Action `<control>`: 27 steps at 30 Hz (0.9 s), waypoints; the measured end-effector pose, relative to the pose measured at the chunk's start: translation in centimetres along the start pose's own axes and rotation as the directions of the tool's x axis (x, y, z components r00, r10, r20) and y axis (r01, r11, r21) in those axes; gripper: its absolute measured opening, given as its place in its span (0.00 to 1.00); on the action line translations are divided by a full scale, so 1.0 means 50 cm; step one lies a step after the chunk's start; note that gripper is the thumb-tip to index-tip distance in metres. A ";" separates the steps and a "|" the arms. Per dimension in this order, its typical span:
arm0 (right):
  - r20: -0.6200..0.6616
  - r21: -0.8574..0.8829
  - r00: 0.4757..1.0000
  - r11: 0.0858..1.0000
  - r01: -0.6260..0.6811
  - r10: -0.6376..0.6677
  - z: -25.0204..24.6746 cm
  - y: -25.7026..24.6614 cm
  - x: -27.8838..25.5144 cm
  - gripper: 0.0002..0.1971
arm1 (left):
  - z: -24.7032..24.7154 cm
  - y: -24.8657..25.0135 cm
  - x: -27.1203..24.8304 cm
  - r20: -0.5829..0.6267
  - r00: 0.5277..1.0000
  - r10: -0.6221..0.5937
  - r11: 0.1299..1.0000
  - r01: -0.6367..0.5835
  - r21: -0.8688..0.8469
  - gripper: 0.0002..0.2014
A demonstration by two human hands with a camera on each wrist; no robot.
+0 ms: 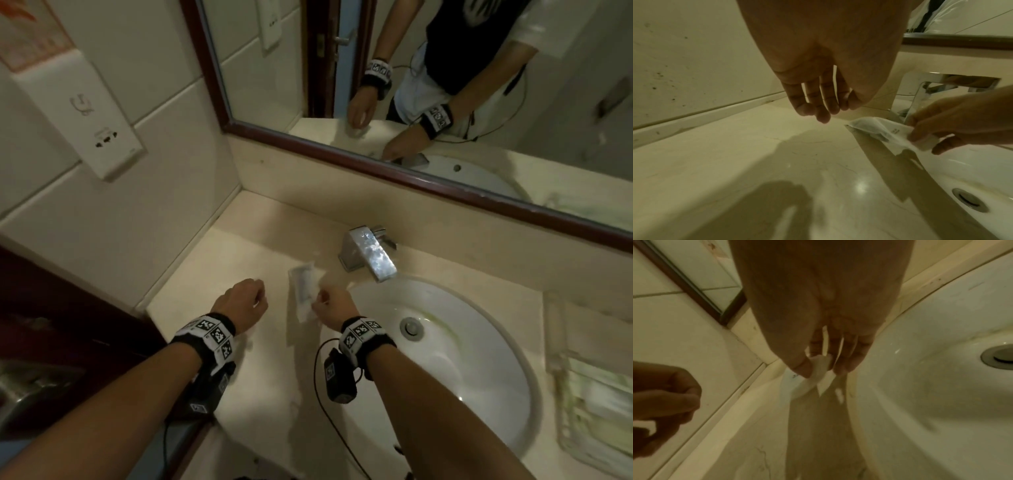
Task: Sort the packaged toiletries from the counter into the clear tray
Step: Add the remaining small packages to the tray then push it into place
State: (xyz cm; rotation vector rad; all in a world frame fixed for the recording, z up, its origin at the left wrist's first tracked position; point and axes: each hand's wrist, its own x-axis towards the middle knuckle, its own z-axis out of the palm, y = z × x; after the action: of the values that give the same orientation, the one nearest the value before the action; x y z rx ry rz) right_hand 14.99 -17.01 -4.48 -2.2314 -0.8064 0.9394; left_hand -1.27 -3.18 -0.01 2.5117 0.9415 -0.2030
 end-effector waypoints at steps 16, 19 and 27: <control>-0.175 0.064 0.983 0.995 0.071 -0.059 -0.334 0.263 -0.294 0.12 | 0.095 0.405 -0.007 0.031 0.966 0.256 0.967 -0.255 -0.032 0.07; -0.281 0.027 0.959 0.999 0.033 -0.024 -0.401 0.351 -0.358 0.13 | 0.143 0.513 -0.019 0.042 0.944 0.326 0.945 -0.326 -0.007 0.07; -0.479 0.252 0.856 0.965 -0.077 0.194 -0.562 0.588 -0.508 0.17 | 0.255 0.772 -0.041 0.113 0.890 0.441 0.896 -0.443 -0.011 0.07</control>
State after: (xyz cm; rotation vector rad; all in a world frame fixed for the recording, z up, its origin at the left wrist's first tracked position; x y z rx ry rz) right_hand 30.88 -61.82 1.86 -2.2007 -0.2882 0.4382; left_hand 22.65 -35.97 3.03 2.6179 0.3041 -0.2029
